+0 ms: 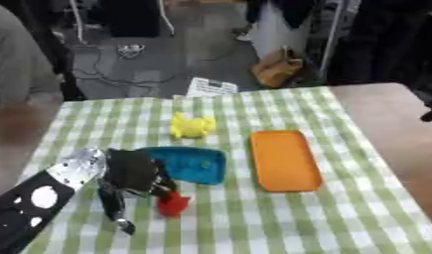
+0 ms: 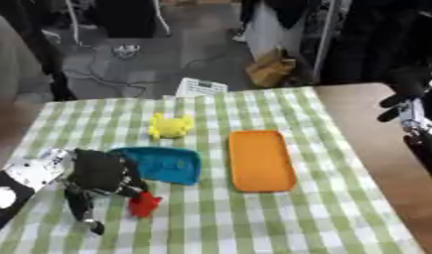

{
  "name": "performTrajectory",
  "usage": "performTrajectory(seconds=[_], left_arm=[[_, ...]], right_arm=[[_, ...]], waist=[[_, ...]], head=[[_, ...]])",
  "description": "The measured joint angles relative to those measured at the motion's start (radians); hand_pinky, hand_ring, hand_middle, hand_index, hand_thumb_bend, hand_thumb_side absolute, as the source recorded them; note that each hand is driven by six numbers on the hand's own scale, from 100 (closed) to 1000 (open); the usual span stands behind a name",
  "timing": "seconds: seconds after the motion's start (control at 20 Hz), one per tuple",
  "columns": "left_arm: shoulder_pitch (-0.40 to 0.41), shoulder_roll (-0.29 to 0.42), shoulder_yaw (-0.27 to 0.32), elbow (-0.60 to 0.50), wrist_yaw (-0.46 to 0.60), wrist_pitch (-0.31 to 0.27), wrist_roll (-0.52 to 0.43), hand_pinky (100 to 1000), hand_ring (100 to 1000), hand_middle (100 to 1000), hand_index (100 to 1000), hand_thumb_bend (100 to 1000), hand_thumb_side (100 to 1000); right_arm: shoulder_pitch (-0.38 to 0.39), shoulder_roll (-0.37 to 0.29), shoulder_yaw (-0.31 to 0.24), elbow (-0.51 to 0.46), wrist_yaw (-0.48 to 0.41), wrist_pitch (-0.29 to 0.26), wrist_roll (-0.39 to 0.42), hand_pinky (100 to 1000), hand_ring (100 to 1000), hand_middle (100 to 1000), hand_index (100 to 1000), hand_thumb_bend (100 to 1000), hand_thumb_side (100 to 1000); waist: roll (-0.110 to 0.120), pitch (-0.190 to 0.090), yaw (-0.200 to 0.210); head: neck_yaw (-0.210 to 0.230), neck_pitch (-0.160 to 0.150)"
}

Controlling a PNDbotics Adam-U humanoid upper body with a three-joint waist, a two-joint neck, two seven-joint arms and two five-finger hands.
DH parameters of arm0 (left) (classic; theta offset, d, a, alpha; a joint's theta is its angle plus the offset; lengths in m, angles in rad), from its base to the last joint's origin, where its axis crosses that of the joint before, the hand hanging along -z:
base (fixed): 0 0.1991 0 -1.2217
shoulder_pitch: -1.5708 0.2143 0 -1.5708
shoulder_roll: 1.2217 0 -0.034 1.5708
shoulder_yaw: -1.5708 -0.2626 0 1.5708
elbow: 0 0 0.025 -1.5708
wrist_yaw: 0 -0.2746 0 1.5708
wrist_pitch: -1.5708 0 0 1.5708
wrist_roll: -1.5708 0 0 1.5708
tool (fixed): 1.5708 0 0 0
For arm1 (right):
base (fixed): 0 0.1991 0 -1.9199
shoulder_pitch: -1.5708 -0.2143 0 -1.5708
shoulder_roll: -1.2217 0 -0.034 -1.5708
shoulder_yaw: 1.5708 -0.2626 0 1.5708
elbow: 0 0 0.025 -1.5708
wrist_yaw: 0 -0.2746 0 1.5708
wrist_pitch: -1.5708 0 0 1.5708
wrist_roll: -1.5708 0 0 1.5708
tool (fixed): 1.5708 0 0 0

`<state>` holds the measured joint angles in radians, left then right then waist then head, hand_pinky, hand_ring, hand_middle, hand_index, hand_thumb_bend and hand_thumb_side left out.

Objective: Pick up objects on the table and place them in the box.

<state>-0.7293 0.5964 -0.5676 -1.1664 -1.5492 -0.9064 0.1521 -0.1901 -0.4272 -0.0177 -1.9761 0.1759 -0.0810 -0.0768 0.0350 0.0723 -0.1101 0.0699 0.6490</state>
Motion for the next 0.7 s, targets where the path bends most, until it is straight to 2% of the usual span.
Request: performTrajectory(seconds=[0.2, 0.35, 0.7], left_arm=[[-0.03, 0.028, 0.018, -0.006, -0.026, 0.004, 0.058, 803, 789, 842, 871, 860, 636], [-0.036, 0.026, 0.021, -0.005, -0.036, 0.008, 0.078, 791, 776, 827, 871, 794, 622], [-0.048, -0.043, -0.012, 0.038, -0.045, 0.009, 0.085, 779, 768, 816, 871, 741, 627]], right_arm=[[0.001, 0.0, 0.0, 0.0, 0.0, 0.0, 0.0, 515, 587, 734, 748, 100, 685], [0.001, 0.0, 0.0, 0.0, 0.0, 0.0, 0.0, 515, 587, 734, 748, 100, 685], [0.001, 0.0, 0.0, 0.0, 0.0, 0.0, 0.0, 515, 587, 734, 748, 100, 685]], waist=[[0.0, 0.0, 0.001], [0.0, 0.0, 0.001], [0.0, 0.0, -0.008]], head=[[0.0, 0.0], [0.0, 0.0], [0.0, -0.001]])
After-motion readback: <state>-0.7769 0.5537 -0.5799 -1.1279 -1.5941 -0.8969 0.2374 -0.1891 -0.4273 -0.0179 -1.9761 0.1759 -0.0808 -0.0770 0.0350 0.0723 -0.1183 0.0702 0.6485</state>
